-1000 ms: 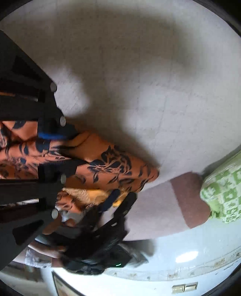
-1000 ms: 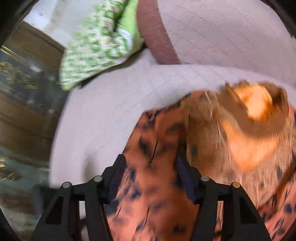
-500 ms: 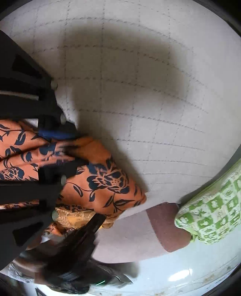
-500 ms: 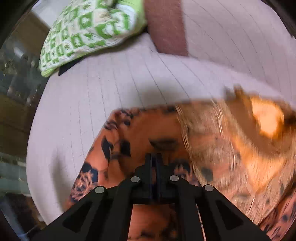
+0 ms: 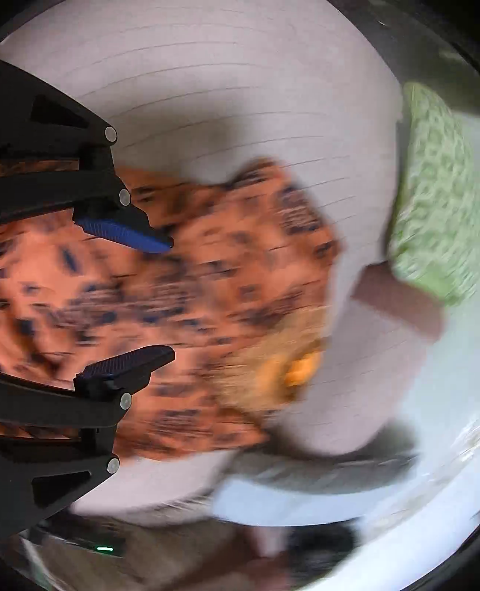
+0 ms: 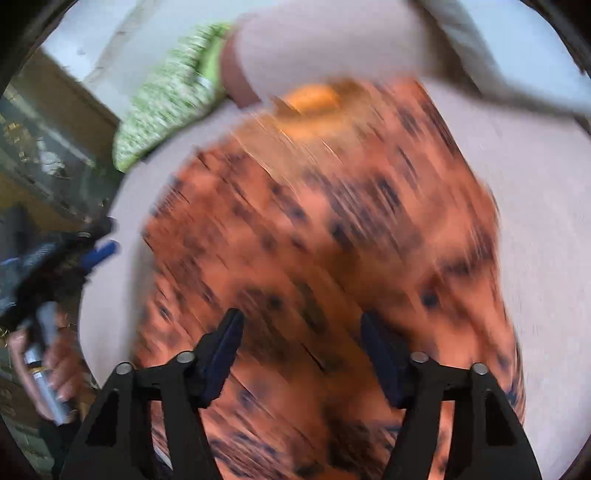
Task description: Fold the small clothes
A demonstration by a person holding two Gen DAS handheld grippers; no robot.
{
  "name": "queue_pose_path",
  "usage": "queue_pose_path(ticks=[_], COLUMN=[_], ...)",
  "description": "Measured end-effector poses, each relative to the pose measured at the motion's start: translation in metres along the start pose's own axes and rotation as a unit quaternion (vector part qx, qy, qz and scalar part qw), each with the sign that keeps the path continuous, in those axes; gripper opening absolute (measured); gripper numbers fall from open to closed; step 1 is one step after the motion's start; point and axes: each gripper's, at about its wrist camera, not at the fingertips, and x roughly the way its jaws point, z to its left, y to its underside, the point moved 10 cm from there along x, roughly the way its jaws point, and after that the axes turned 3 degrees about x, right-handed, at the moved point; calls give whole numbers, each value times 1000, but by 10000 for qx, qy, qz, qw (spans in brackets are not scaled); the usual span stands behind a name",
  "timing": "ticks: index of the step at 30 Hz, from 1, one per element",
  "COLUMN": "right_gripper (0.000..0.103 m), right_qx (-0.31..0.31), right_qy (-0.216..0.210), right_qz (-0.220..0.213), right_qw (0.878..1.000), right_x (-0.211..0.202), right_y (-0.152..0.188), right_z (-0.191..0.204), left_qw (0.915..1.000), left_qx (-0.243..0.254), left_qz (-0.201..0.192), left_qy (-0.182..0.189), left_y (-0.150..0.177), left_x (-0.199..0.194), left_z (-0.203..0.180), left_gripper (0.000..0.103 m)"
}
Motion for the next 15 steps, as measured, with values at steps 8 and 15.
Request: queue_pose_path(ticks=[8,15], right_gripper=[18,44], right_qx=[247,479], right_qy=[-561,-609], right_qz=[-229,-602], right_qw=[9979,9952], right_x=[-26,-58], right_y=[51,66], right_z=[-29,-55], left_qw=[9976,9985], left_qx=[112,-151], left_qz=[278,345], left_qy=[-619,-390], left_y=[111,132], left_x=[-10,-37], left_z=[16,14], left_gripper=[51,54])
